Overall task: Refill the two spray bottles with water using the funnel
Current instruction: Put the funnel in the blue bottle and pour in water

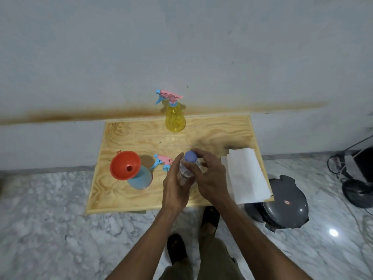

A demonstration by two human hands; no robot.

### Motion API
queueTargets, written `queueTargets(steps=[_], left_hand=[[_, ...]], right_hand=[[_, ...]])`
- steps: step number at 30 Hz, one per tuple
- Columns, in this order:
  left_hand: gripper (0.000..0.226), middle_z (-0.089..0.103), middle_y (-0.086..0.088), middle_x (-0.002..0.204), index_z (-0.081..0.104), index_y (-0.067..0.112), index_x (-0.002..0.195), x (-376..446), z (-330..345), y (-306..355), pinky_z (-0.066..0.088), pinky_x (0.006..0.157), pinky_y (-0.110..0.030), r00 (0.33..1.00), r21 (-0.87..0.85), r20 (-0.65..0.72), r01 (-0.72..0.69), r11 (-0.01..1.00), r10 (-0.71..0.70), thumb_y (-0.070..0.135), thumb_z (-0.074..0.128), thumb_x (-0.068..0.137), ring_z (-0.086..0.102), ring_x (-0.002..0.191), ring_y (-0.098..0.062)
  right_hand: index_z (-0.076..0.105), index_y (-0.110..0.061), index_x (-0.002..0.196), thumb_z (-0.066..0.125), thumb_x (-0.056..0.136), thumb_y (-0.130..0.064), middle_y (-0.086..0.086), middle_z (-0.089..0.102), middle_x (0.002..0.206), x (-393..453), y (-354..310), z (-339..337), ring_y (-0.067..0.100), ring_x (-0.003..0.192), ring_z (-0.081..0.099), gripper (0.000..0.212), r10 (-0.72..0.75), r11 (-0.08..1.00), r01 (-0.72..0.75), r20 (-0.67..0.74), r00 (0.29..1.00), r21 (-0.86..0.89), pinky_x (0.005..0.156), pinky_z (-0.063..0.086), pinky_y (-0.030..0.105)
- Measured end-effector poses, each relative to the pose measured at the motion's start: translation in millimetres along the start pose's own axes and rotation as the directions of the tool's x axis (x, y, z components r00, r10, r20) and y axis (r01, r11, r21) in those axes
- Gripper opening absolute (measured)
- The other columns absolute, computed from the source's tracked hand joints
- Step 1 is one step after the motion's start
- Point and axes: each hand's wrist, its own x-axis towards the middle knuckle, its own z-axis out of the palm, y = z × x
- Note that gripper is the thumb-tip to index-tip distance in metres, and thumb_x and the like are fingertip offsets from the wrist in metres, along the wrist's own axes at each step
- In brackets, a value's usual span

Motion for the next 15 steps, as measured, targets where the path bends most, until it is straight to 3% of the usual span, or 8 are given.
queueTargets(steps=[2,3,5,7,8,11,15], left_hand=[[0.07,0.058,0.008,0.141,0.046,0.028,0.143,-0.4,0.1,-5.9,0.051,0.097,-0.023,1.0,-0.049,0.003,0.024,0.999,-0.024,-0.005,0.069,0.086,0.055,0.131,-0.012],[0.075,0.056,0.012,0.141,0.044,0.032,0.143,0.9,-0.6,-9.3,0.05,0.097,-0.019,1.0,0.006,-0.009,0.017,1.0,-0.017,-0.006,0.071,0.085,0.054,0.131,-0.008],[0.075,0.054,0.014,0.144,0.044,0.034,0.145,0.9,-1.5,-14.9,0.051,0.103,-0.032,1.0,0.035,0.014,-0.012,0.999,0.012,-0.001,0.073,0.085,0.052,0.133,-0.006],[0.073,0.054,0.014,0.145,0.044,0.036,0.146,1.1,-2.6,-14.1,0.053,0.101,-0.048,0.999,0.014,0.042,-0.009,1.0,0.008,0.007,0.074,0.086,0.053,0.134,-0.009],[0.073,0.055,0.014,0.144,0.043,0.036,0.146,1.2,-2.8,-14.5,0.054,0.099,-0.05,0.999,0.01,0.042,-0.002,1.0,0.001,0.009,0.074,0.086,0.053,0.133,-0.009],[0.074,0.058,0.01,0.143,0.043,0.033,0.148,0.5,-1.8,-13.2,0.056,0.095,-0.047,0.999,0.023,0.032,-0.012,1.0,0.011,0.009,0.075,0.086,0.057,0.129,-0.009],[0.071,0.061,0.004,0.14,0.044,0.028,0.149,1.3,-1.4,-14.2,0.056,0.093,-0.034,0.999,0.039,0.016,-0.029,0.999,0.028,0.009,0.073,0.087,0.061,0.124,-0.012]], right_hand=[[0.068,-0.023,0.12,0.071,0.084,-0.034,-0.017,0.063,0.111,-2.2,-0.7,-0.8,-0.014,0.1,0.055,0.038,0.001,1.0,-0.001,0.001,1.0,0.0,0.084,0.043,0.009],[0.067,-0.022,0.12,0.073,0.083,-0.034,-0.017,0.063,0.112,-3.4,-0.6,-1.6,-0.013,0.1,0.056,0.039,0.001,1.0,-0.001,0.002,1.0,0.001,0.085,0.045,0.011],[0.067,-0.021,0.119,0.078,0.082,-0.036,-0.015,0.066,0.114,-6.1,-0.2,-3.0,-0.005,0.102,0.06,0.041,0.0,1.0,0.0,-0.011,1.0,0.002,0.087,0.05,0.019],[0.068,-0.02,0.116,0.081,0.079,-0.038,-0.011,0.07,0.112,-7.7,-1.2,-3.8,0.004,0.102,0.064,0.043,0.003,1.0,-0.003,-0.054,0.999,0.014,0.086,0.054,0.025],[0.069,-0.019,0.112,0.082,0.079,-0.037,-0.009,0.071,0.108,-7.7,-2.0,-4.0,0.007,0.1,0.065,0.04,-0.002,1.0,0.003,-0.084,0.997,0.013,0.085,0.055,0.028],[0.069,-0.017,0.106,0.08,0.081,-0.033,-0.004,0.069,0.103,-5.3,-4.3,-4.7,0.014,0.096,0.064,0.032,-0.054,0.997,0.048,-0.103,0.993,-0.057,0.081,0.055,0.035],[0.067,-0.012,0.11,0.07,0.087,-0.031,0.002,0.067,0.108,-0.8,-2.5,-8.9,0.017,0.099,0.059,0.031,-0.134,0.976,0.132,0.0,0.991,-0.175,0.083,0.051,0.036]])
